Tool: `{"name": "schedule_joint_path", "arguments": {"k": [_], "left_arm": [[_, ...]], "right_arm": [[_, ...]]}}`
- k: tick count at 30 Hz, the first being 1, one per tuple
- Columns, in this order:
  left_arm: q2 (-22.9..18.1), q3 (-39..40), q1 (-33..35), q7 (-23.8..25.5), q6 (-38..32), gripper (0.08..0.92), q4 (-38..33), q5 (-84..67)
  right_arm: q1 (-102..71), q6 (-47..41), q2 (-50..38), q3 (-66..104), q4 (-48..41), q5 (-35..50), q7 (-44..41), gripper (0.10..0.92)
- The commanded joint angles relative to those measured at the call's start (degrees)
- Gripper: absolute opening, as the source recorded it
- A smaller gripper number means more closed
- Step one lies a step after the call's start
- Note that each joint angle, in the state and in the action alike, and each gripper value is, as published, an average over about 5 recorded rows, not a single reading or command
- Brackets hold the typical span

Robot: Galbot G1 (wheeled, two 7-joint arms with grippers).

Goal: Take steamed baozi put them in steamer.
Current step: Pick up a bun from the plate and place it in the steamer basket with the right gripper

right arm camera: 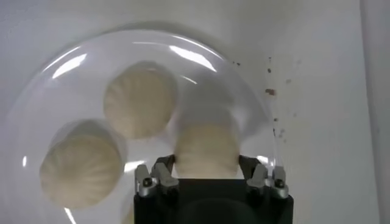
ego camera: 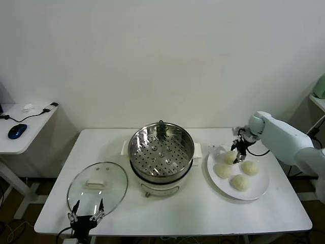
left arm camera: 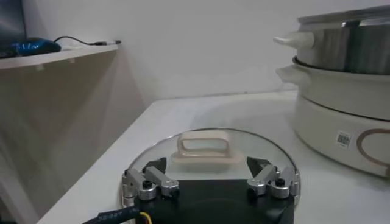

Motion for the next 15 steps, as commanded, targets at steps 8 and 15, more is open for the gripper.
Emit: {"name": "schedule_joint_path", "arguments": {"k": [8,15], "left_arm": [[0.2,1.3,0.4,0.1,0.1,0.823,-2.0,1.0],[0.8,1.2,0.4,0.0,0.0,0.823,-2.0,1.1]], "right_arm": [[38.2,11.4,4.2,-21.6,27.1,16.0,-4.9,0.71],[38.1,22.1,14.8,-21.9,37.2,15.3,-3.9,0.707]]}}
